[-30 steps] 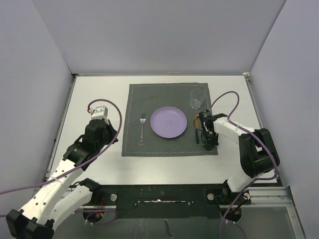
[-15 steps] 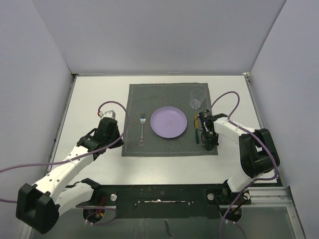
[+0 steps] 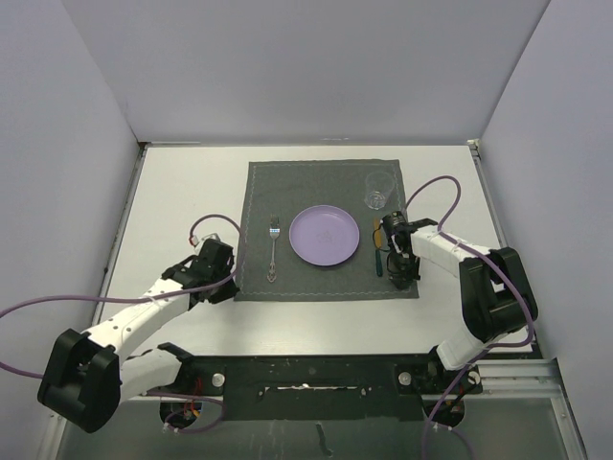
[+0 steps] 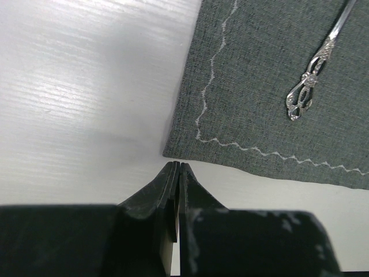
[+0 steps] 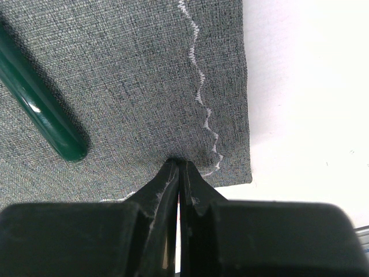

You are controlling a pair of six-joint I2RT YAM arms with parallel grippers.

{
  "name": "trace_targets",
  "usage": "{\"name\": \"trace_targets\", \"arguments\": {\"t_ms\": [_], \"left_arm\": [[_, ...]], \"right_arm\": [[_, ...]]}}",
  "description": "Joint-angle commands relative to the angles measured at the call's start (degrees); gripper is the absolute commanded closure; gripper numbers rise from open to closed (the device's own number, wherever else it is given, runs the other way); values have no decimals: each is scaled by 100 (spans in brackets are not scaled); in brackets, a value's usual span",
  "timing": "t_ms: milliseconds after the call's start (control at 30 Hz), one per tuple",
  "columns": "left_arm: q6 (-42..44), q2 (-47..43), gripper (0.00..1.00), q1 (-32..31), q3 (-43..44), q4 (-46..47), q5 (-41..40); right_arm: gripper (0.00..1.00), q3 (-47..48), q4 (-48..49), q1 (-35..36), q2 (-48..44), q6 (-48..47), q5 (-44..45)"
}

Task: Set the dinner table for one person
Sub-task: Adjust the napkin at the center of the board.

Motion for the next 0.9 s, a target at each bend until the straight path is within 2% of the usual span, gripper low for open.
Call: {"name": "trace_targets", "arguments": {"t_ms": [0, 233, 567, 867], "left_arm": [[-237, 181, 100, 26, 141, 214, -91], [-512, -8, 100, 26, -220, 850, -186], [-688, 282, 100, 26, -518, 1580, -38], [-735, 638, 100, 26, -542, 1768, -24]], "right_arm": [[100, -201, 155, -9, -14, 119, -240], [100, -241, 168, -23, -47, 93, -219], [100, -284, 260, -18, -1, 93, -284], [100, -303, 295, -35, 15, 58, -283]]}}
